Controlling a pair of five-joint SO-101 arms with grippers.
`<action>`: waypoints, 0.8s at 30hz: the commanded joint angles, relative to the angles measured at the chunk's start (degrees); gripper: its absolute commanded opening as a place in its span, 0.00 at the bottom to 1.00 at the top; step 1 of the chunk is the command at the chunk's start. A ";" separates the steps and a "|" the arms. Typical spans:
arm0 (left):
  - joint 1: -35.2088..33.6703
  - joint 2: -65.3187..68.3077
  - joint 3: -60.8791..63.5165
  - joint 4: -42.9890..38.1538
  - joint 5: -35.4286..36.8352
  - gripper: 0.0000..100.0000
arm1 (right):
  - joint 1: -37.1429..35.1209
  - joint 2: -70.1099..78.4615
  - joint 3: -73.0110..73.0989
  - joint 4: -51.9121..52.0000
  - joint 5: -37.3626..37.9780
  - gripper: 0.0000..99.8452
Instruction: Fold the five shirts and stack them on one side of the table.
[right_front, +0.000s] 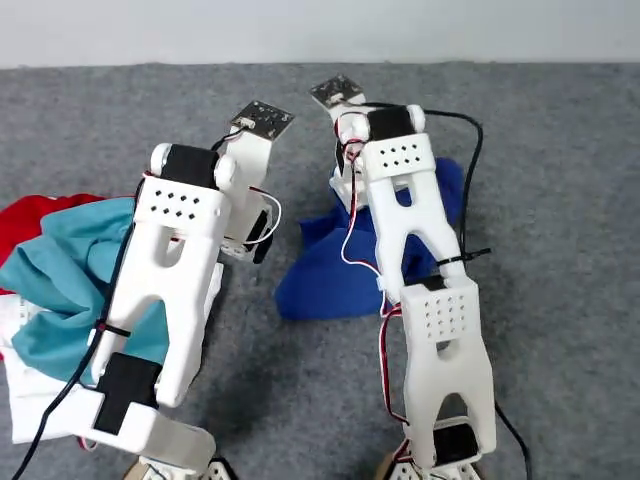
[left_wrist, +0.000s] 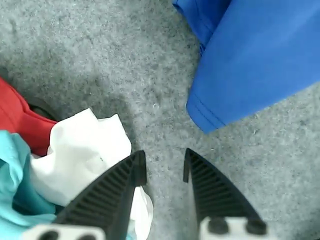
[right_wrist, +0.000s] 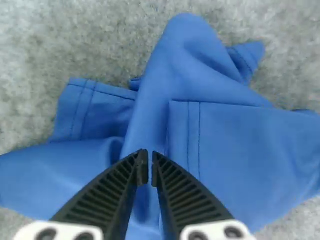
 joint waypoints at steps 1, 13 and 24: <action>-0.44 -2.81 -0.04 1.14 0.00 0.13 | 0.22 2.07 -4.48 -0.75 0.62 0.03; -0.44 -2.73 0.04 1.14 0.00 0.13 | 8.04 11.21 -14.24 -0.31 0.62 0.01; -0.44 -2.73 0.04 1.14 0.00 0.13 | 12.97 8.13 -20.04 3.12 0.35 0.01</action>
